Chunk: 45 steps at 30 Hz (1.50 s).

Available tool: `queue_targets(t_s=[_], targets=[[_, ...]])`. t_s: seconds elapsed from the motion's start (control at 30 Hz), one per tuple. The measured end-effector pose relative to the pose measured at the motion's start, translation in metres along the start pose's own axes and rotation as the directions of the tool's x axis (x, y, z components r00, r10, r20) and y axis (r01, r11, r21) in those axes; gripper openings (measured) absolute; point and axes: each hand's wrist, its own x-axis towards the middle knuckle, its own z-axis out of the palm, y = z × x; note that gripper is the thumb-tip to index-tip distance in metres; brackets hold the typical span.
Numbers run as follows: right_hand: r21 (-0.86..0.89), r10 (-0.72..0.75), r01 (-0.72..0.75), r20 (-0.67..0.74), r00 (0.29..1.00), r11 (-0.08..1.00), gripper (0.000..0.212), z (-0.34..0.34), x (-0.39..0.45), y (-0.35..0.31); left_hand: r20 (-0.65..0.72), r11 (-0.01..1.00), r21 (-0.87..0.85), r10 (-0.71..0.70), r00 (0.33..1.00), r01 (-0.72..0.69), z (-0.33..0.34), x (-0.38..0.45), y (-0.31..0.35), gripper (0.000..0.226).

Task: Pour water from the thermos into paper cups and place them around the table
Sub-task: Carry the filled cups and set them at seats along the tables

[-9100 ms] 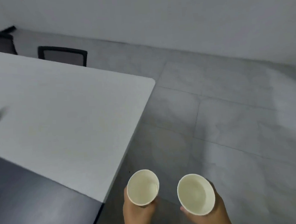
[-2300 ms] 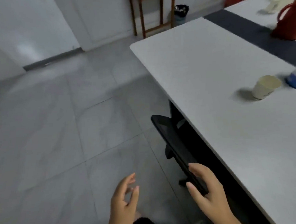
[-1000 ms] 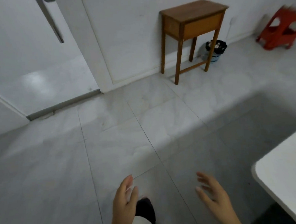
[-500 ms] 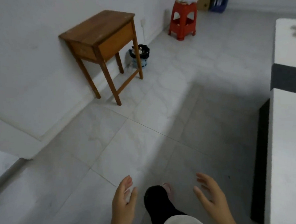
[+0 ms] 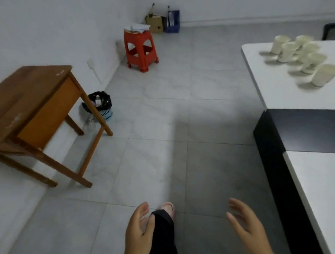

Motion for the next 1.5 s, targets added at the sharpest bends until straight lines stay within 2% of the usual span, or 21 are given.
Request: queue_targets(t_s=[0.03,0.2,0.4,0.47,0.5,0.6,0.73,0.87,1.03,1.1,1.17,1.27,1.33,1.4,1.5], targets=[[-0.010,0.006,-0.006,-0.028,1.000,1.000,0.033,0.005,0.024,-0.002,0.025,1.000,-0.011,0.012,1.000,-0.012,0.009,0.029,0.005,0.038],[-0.032,0.029,-0.036,-0.187,0.982,0.999,0.036,0.020,0.134,-0.024,0.270,0.992,0.034,0.108,0.957,-0.122,0.064,0.172,0.057,0.034],[0.005,0.142,-0.157,-0.455,0.879,0.988,0.043,-0.001,0.210,-0.023,0.486,0.983,0.019,0.150,0.861,-0.182,0.155,0.284,0.113,0.041],[0.043,0.206,-0.214,-0.495,0.844,0.976,0.039,-0.014,0.235,-0.012,0.527,0.986,0.031,0.125,0.841,-0.165,0.192,0.314,0.121,0.059],[0.048,0.224,-0.233,-0.511,0.830,0.971,0.044,-0.021,0.251,-0.007,0.546,0.987,0.031,0.116,0.830,-0.159,0.213,0.328,0.127,0.060],[0.067,0.257,-0.265,-0.556,0.791,0.962,0.041,-0.052,0.308,0.007,0.592,0.985,0.035,0.116,0.798,-0.169,0.278,0.366,0.151,0.039],[0.145,0.263,-0.221,-0.608,0.749,0.965,0.028,-0.113,0.396,0.009,0.608,0.985,0.003,0.136,0.782,-0.174,0.374,0.408,0.198,0.037],[0.178,0.288,-0.227,-0.664,0.690,0.957,0.035,-0.165,0.462,0.012,0.680,0.977,-0.020,0.170,0.713,-0.215,0.455,0.444,0.242,0.039],[0.257,0.395,-0.310,-0.725,0.565,0.915,0.043,-0.187,0.496,0.033,0.765,0.975,0.077,0.076,0.640,-0.208,0.529,0.477,0.258,0.038],[0.318,0.445,-0.324,-0.755,0.482,0.891,0.059,-0.196,0.512,0.037,0.825,0.965,0.110,0.045,0.563,-0.240,0.565,0.485,0.268,0.037],[0.366,0.485,-0.342,-0.784,0.389,0.866,0.068,-0.203,0.531,0.041,0.907,0.944,0.087,0.057,0.418,-0.317,0.605,0.488,0.280,0.035],[0.415,0.500,-0.340,-0.839,0.216,0.844,0.054,-0.219,0.563,0.039,0.986,0.902,-0.016,0.086,0.143,-0.432,0.664,0.483,0.308,0.037],[0.458,0.509,-0.315,-0.855,0.102,0.831,0.045,-0.231,0.580,0.041,0.998,0.891,-0.049,0.065,0.022,-0.451,0.700,0.478,0.321,0.048],[0.503,0.528,-0.300,-0.849,0.004,0.811,0.045,-0.244,0.594,0.045,0.999,0.883,-0.047,0.031,-0.041,-0.467,0.732,0.473,0.327,0.057],[0.575,0.572,-0.292,-0.813,-0.106,0.764,0.065,-0.261,0.609,0.055,0.999,0.876,-0.003,-0.017,-0.037,-0.483,0.768,0.464,0.326,0.070]])
